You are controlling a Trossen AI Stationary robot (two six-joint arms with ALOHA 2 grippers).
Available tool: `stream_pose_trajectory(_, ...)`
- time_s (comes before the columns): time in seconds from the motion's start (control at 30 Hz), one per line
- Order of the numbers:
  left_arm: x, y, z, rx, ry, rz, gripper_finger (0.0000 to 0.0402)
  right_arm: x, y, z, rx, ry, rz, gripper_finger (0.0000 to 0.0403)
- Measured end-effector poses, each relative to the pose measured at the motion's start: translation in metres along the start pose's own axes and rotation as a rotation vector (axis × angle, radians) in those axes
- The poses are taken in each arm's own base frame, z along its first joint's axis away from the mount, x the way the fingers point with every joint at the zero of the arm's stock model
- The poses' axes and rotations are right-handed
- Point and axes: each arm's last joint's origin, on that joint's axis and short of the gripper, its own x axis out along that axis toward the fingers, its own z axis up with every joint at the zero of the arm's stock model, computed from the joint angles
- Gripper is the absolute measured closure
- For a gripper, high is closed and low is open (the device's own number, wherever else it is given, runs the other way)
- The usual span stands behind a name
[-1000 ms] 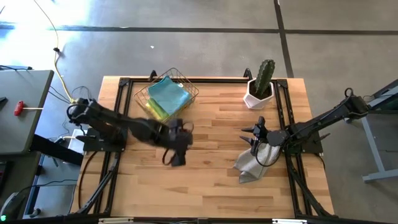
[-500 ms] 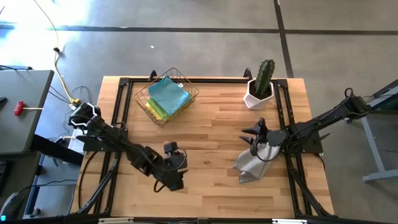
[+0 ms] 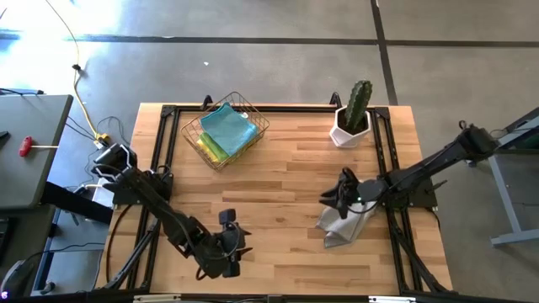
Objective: Fold microfiber towels
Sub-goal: Fold the gray microfiber towel
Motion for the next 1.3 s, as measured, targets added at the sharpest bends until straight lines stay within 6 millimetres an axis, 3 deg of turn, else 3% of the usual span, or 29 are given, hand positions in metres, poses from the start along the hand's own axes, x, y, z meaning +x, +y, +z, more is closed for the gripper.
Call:
stream_pose_trajectory(0.23, -0.002, -0.001, -0.002, 0.018, -0.018, 0.032, 0.0216, 0.022, 0.012, -0.005, -0.023, 0.055, -0.026, 0.0249)
stream_pose_trajectory(0.37, -0.003, -0.002, -0.004, 0.018, -0.012, 0.034, 0.0216, 0.036, 0.024, -0.005, -0.002, 0.26, -0.119, 0.0249)
stream_pose_trajectory(0.5, -0.003, -0.001, -0.004, 0.018, -0.011, 0.035, 0.0216, 0.04, 0.038, 0.003, 0.023, 0.544, -0.328, 0.0249)
stream_pose_trajectory(0.67, -0.003, -0.002, -0.004, 0.015, -0.007, 0.024, 0.0216, 0.035, 0.055, 0.009, -0.016, 0.72, -0.601, 0.0249)
stream_pose_trajectory(0.9, -0.007, -0.006, -0.008, 0.001, -0.001, 0.014, 0.0216, 0.043, 0.043, -0.007, 0.1, 0.815, -0.784, 0.0249)
stream_pose_trajectory(1.0, -0.008, -0.007, -0.009, 0.001, 0.002, 0.012, 0.0216, 0.055, 0.039, -0.011, 0.093, 0.822, -0.738, 0.0249)
stream_pose_trajectory(1.1, -0.009, -0.008, -0.01, 0.003, 0.004, 0.011, 0.0216, 0.075, 0.04, -0.009, 0.015, 0.781, -0.585, 0.0249)
stream_pose_trajectory(1.3, -0.01, -0.008, -0.011, -0.011, 0.007, 0.005, 0.0216, 0.116, 0.053, 0.012, -0.257, 0.502, -0.222, 0.0249)
